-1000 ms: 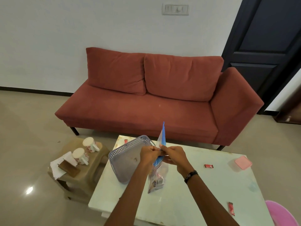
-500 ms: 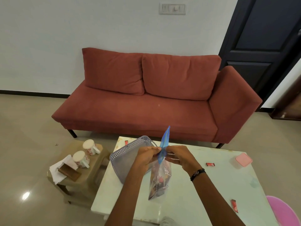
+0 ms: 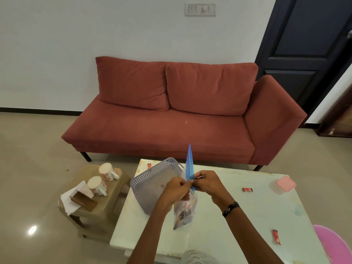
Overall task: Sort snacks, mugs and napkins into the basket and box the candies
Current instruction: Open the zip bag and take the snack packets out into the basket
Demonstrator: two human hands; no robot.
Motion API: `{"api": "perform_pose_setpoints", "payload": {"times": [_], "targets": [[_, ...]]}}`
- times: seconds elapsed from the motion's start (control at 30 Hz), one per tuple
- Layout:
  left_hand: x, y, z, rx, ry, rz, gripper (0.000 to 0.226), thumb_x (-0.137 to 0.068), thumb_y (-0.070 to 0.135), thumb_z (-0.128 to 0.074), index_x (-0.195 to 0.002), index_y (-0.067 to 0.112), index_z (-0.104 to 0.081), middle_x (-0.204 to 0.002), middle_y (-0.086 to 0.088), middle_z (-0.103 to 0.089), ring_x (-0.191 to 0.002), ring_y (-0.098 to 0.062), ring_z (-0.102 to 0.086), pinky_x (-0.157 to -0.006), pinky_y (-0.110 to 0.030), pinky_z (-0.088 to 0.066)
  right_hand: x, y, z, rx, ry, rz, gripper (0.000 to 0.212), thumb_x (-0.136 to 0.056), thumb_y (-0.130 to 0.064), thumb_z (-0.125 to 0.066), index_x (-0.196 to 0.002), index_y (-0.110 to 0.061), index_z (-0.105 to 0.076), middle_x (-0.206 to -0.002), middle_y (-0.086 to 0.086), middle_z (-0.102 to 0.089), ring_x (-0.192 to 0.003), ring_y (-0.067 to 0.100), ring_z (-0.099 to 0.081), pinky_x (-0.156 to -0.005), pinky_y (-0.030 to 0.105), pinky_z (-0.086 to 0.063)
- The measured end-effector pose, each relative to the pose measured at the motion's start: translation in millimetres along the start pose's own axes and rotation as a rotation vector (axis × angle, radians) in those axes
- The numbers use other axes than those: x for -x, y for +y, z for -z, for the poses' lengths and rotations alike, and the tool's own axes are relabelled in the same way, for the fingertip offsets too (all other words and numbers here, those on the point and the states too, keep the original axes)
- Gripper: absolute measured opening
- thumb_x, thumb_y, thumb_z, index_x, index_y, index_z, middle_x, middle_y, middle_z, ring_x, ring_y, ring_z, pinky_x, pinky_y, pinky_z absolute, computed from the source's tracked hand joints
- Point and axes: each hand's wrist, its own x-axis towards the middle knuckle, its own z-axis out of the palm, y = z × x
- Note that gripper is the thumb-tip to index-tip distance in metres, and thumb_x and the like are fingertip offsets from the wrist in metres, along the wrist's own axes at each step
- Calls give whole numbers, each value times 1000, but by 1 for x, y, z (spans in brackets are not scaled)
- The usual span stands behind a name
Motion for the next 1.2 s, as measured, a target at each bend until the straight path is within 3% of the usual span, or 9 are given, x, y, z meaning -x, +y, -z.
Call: {"api": "perform_pose_setpoints", "payload": {"times": [0.13,0.33,0.43,0.57,0.73,0.87,0.97,1.1,1.2], "targets": [[8,-4,0,-39,-40,-88,24,-95,25,-46,-93,6,-61,-71,-2,-59,-61,-11,-57,-63,-19,-52,8,6,-3,83,-14,25,7,-84,-6,-64,-77,-8,-66,-84,13,-69,-71,17,-68,-68,19,-58],[15,-16,-9,-34,100,-156,22,-95,20,-42,-81,9,-56,-73,-5,-58,-66,-13,-53,-65,-23,-48,27,6,4,0,-407,-205,26,-93,-20,-44,-75,-12,-61,-59,-5,-61,-56,6,-45,-58,17,-39],[22,-18,-13,20,107,-151,23,-96,22,-43,-79,12,-55,-69,-2,-54,-64,-11,-51,-71,-25,-49,30,11,5,-27,-410,-187,25,-91,-20,-44,-70,-13,-56,-61,-2,-51,-53,6,-41,-56,18,-36],[32,-18,-15,84,69,-192,36,-95,14,-41,-60,15,-50,-55,0,-48,-48,-8,-40,-46,-14,-37,35,16,4,-94,-424,-236,25,-90,-23,-46,-68,-14,-51,-63,-1,-50,-53,7,-41,-53,17,-34],[37,-25,-13,161,59,-178,37,-97,16,-40,-61,13,-52,-50,2,-46,-42,-5,-36,-42,-15,-33,39,16,7,-22,-514,-232,23,-90,-25,-48,-72,-12,-56,-67,0,-55,-57,8,-46,-57,17,-39],[41,-22,-12,204,30,-192,35,-97,18,-42,-65,12,-54,-39,12,-46,-39,-3,-39,-42,-12,-35,39,22,2,-111,-408,-158,28,-90,-20,-46,-66,-11,-56,-64,5,-51,-57,12,-44,-56,17,-39],[40,-17,-11,170,32,-196,34,-97,19,-42,-66,14,-55,-40,13,-50,-39,-2,-45,-45,-9,-40,38,28,-7,-84,-333,-102,28,-88,-33,-42,-78,-9,-54,-76,16,-51,-69,20,-42,-60,20,-39],[37,-17,-6,160,11,-197,31,-97,20,-41,-71,12,-55,-49,8,-50,-45,-4,-44,-47,-10,-40,36,19,-3,-64,-380,-137,31,-93,-26,-43,-62,-18,-47,-60,-1,-47,-53,8,-38,-53,17,-33],[36,-14,-7,187,1,-203,32,-98,20,-40,-69,13,-53,-48,9,-49,-45,-3,-42,-48,-12,-40,34,11,4,2,-442,-122,31,-93,-24,-42,-63,-19,-48,-57,-5,-49,-51,6,-39,-52,16,-32]]}}
